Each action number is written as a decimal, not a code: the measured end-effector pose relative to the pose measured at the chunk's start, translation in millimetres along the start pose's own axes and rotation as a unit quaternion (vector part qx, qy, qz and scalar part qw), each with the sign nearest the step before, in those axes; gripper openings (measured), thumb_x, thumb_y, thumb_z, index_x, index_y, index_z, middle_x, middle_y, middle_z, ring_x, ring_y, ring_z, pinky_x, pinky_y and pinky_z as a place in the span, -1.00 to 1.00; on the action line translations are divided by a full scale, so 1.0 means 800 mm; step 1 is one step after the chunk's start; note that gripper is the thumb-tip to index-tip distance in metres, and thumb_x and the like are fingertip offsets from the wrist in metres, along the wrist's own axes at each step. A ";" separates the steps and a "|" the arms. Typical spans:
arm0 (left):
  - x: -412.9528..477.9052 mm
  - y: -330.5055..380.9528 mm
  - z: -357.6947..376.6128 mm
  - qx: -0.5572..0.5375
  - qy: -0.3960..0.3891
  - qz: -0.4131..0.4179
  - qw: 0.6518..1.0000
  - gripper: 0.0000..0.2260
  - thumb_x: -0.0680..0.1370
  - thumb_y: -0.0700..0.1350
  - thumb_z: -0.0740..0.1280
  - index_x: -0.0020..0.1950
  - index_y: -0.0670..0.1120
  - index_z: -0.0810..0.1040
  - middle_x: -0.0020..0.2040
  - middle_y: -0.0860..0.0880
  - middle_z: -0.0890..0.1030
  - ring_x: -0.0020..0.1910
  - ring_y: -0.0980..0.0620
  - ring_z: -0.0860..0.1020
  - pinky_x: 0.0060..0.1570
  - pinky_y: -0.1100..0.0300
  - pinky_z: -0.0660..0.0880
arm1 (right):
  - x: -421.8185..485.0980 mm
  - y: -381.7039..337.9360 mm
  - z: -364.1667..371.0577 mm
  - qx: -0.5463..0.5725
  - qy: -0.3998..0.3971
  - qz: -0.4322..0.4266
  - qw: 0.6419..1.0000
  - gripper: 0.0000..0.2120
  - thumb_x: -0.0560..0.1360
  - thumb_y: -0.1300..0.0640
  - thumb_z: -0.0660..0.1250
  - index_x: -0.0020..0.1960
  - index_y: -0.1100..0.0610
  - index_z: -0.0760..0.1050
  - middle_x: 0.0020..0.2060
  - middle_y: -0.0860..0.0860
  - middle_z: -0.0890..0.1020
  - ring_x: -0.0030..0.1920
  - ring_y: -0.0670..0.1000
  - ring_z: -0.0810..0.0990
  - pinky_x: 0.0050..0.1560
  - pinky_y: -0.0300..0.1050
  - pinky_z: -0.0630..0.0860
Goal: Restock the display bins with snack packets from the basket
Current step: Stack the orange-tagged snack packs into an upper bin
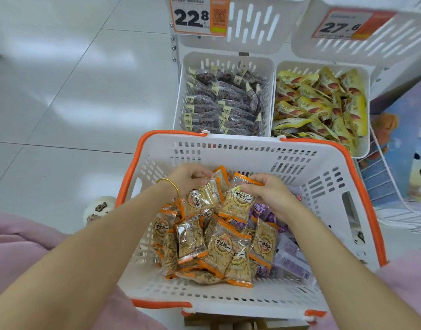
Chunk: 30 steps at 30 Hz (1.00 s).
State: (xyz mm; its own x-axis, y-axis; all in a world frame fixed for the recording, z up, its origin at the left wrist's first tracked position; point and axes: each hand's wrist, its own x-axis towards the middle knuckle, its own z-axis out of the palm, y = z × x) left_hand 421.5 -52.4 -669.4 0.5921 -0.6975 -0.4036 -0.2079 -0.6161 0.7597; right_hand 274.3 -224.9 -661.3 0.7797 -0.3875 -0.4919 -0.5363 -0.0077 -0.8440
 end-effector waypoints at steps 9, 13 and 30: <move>0.000 -0.015 0.015 0.174 -0.116 -0.053 0.976 -0.36 0.46 -0.15 0.44 0.47 -0.02 0.23 0.38 -0.09 0.39 0.30 -0.08 0.42 0.26 0.10 0.40 | 0.003 0.015 0.003 -0.042 -0.007 0.018 0.999 -0.92 0.49 0.18 0.39 -0.02 0.14 0.59 -0.18 -0.01 0.64 -0.21 -0.10 0.55 -0.21 -0.23 0.42; -0.005 -0.024 0.016 0.275 -0.117 -0.073 0.952 -0.20 0.43 -0.23 0.45 0.51 0.13 0.09 0.44 -0.16 0.17 0.27 -0.20 0.42 0.23 0.02 0.43 | 0.003 0.014 0.009 -0.034 -0.020 0.034 0.999 -0.89 0.51 0.28 0.32 -0.07 0.11 0.56 -0.18 -0.06 0.60 -0.17 -0.08 0.54 -0.20 -0.19 0.50; -0.021 0.070 -0.023 0.065 -0.015 0.045 0.997 -0.85 0.52 -0.15 0.36 -0.18 -0.14 0.44 -0.34 -0.01 0.46 -0.37 0.05 0.44 -0.27 0.18 0.45 | -0.013 -0.041 -0.006 0.042 -0.048 -0.059 0.996 -0.93 0.46 0.26 0.39 -0.06 0.18 0.61 -0.32 -0.08 0.65 -0.31 -0.20 0.59 -0.26 -0.35 0.46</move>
State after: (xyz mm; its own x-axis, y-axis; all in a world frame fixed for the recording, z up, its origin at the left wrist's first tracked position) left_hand 414.2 -68.6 -610.9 0.5437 -0.7618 -0.3523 -0.3593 -0.5906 0.7225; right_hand 282.4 -224.9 -627.3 0.8654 -0.2979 -0.4028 -0.4133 0.0300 -0.9101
